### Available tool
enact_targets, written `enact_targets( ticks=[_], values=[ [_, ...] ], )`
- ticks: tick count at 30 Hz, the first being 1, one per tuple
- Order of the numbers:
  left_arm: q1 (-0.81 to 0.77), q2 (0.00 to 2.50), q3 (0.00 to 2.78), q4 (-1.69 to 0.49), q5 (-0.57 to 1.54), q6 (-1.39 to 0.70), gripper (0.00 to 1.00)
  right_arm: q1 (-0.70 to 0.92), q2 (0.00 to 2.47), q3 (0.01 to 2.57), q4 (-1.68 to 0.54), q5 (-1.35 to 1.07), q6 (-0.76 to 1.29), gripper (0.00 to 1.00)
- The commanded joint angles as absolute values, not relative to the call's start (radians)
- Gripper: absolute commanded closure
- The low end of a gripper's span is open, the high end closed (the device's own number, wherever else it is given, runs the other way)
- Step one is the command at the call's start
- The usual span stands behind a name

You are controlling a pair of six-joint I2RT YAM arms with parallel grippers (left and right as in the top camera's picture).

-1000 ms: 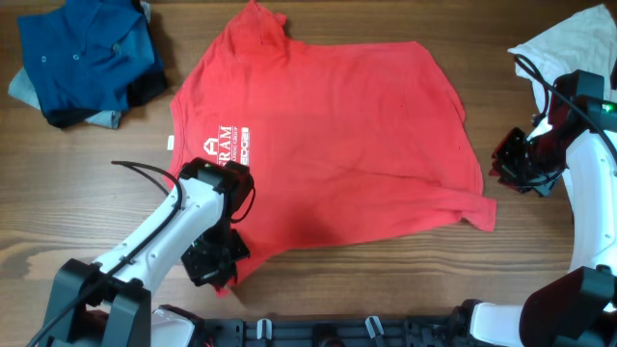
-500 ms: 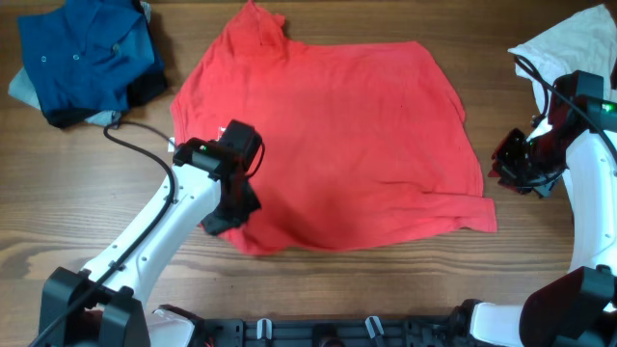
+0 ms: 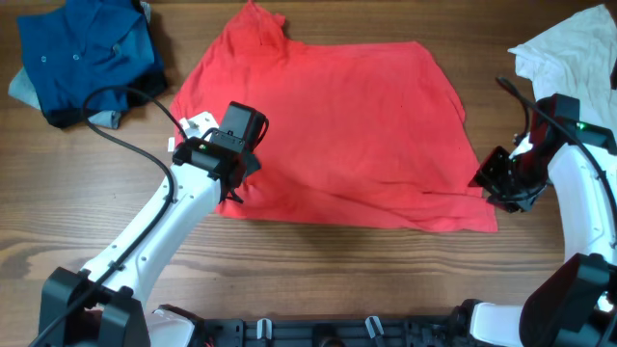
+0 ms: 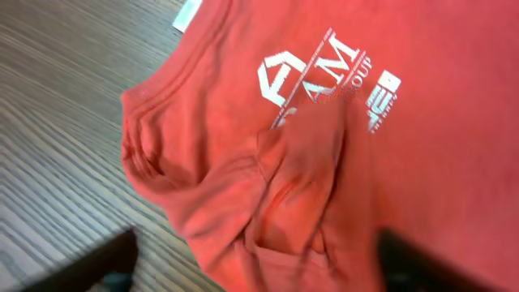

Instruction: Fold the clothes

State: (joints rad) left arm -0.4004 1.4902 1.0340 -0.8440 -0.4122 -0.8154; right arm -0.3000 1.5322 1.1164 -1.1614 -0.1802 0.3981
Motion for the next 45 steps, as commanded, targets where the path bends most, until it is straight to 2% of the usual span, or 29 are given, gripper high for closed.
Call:
enact_targets(
  ticks=[1,4,5,12,20,28,37,40,45],
  values=[
    [-0.394,1.476,1.046,-0.857,-0.461,-0.816,0.0,-0.3,1.517,1.11,-1.161,-0.211,0.393,0.31],
    [-0.394,1.476,1.046,-0.884,-0.424,-0.816,0.0,-0.301,1.517,1.11,-1.177,-0.211,0.405,0.04],
    [-0.394,1.476,1.046,-0.895,-0.405,-0.816,0.0,-0.301,1.517,1.11,-1.18,-0.211,0.425,0.0],
    [-0.394,1.476,1.045,-0.945,-0.371,-0.815,0.0,-0.303,1.517,1.044,-1.184,-0.133,0.63,0.0],
    [-0.394,1.476,1.045,-0.971,-0.371,-0.816,0.0,-0.319,1.517,0.927,-1.088,-0.039,0.76,0.01],
    [-0.394,1.476,1.045,-0.984,-0.371,-0.816,0.0,-0.453,1.517,0.91,-1.048,0.003,0.745,0.0],
    [-0.394,1.476,1.045,-0.981,-0.371,-0.816,0.0,-0.461,1.517,0.726,-0.868,-0.075,0.736,0.0],
    [-0.394,1.476,1.045,-0.981,-0.371,-0.816,0.0,-0.461,1.517,0.722,-0.85,-0.068,0.733,0.09],
    [-0.394,1.476,1.045,-0.981,-0.371,-0.816,0.0,-0.461,1.517,0.721,-0.812,-0.042,0.733,0.42]
  ],
)
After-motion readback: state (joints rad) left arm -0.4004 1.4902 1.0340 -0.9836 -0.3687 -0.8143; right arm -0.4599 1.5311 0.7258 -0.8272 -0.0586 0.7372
